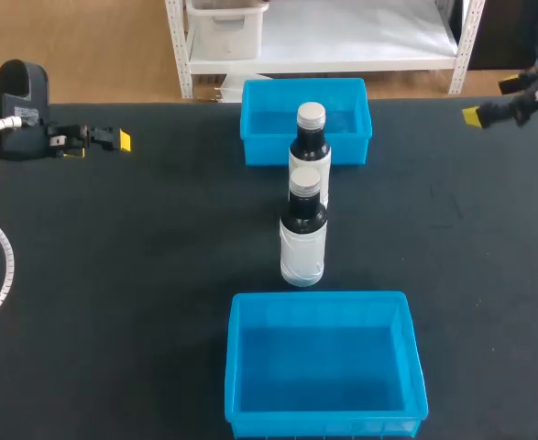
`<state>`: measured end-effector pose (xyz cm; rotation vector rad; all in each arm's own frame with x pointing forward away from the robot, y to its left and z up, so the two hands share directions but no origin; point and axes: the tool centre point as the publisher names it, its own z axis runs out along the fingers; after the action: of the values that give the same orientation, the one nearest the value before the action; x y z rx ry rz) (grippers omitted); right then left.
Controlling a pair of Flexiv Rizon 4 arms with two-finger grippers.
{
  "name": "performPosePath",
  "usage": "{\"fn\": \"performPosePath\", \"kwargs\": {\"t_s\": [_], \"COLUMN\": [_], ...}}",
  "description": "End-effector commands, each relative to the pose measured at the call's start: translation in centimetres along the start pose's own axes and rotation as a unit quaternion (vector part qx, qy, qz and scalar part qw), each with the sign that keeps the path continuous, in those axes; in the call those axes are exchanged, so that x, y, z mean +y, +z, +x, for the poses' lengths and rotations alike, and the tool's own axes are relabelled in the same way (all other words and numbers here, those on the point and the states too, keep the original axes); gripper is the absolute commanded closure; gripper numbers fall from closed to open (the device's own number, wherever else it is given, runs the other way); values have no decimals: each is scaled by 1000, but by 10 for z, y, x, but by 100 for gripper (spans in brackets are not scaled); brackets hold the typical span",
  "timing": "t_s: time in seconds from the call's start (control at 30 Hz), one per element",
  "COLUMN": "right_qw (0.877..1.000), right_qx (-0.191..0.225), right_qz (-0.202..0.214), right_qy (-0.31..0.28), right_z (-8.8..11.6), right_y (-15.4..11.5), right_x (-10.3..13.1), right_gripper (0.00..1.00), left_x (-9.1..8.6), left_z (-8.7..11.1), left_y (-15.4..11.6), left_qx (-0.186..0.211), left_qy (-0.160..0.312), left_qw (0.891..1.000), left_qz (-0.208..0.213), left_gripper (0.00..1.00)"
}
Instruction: Pick up the bottle, and place it in the far bin if it is heavy, or in the near bin if it is light.
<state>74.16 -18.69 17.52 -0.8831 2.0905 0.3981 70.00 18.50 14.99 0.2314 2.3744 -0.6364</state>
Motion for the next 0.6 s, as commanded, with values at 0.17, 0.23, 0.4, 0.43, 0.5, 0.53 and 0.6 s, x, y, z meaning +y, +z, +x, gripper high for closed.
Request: {"fn": "performPosePath", "kwargs": {"t_s": [0.17, 0.23, 0.4, 0.43, 0.5, 0.53, 0.6], "right_qw": [971, 963, 940, 937, 930, 928, 926], "right_qx": [-23, -24, -15, -14, -24, -26, -29], "right_qz": [-193, -208, -236, -239, -251, -256, -263], "right_qy": [-136, -170, -245, -256, -266, -271, -269], "right_z": [4, 4, 1, 1, -1, -2, -3], "right_y": [2, 5, 13, 13, 13, 13, 15], "right_x": [-6, -3, 24, 30, 44, 52, 64], "right_gripper": [0, 0, 0, 0, 0, 0, 0], "left_x": [0, 0, 0, 0, 0, 0, 0], "left_z": [0, 0, 0, 0, 0, 0, 0], "left_y": [0, 0, 0, 0, 0, 0, 0], "left_qx": [0, 0, 0, 0, 0, 0, 0], "left_qy": [0, 0, 0, 0, 0, 0, 0], "left_qw": [1000, 1000, 1000, 1000, 1000, 1000, 1000], "left_qz": [0, 0, 0, 0, 0, 0, 0], "left_gripper": [0, 0, 0, 0, 0, 0, 0]}}
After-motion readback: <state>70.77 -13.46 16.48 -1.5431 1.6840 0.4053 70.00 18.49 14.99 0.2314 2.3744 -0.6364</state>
